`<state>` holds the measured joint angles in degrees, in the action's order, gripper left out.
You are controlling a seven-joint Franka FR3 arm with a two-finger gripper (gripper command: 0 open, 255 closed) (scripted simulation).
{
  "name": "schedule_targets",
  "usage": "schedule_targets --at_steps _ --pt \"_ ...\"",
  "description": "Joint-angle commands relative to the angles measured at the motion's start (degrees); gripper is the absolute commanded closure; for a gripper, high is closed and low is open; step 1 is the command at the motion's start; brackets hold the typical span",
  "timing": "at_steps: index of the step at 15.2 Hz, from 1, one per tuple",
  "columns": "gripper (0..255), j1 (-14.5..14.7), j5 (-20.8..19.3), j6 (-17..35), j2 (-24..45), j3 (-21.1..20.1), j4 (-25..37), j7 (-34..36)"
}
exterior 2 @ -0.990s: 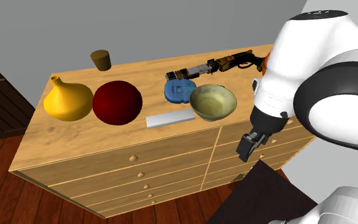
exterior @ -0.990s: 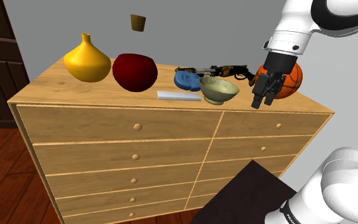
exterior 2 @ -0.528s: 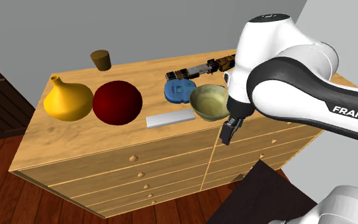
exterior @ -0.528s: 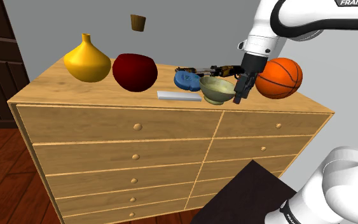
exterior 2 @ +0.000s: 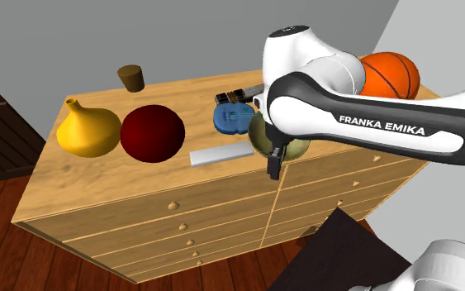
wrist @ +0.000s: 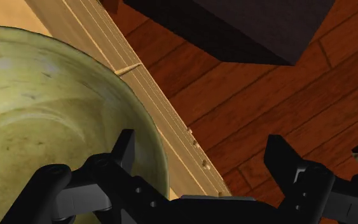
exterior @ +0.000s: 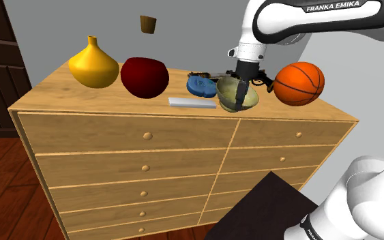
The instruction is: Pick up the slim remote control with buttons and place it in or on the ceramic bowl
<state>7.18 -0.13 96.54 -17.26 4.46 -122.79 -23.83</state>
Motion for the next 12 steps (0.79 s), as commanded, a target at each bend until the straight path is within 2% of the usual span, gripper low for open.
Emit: schedule_targets --at_steps 1,11,12 --pt "0 0.5 -0.3 8.4 5.6 0.7 3.9 -4.7" --pt "0 3.0 -0.1 12.5 25.2 -1.0 22.6 -21.7" --pt "0 3.0 -0.1 12.5 25.4 -1.0 22.8 -21.8"
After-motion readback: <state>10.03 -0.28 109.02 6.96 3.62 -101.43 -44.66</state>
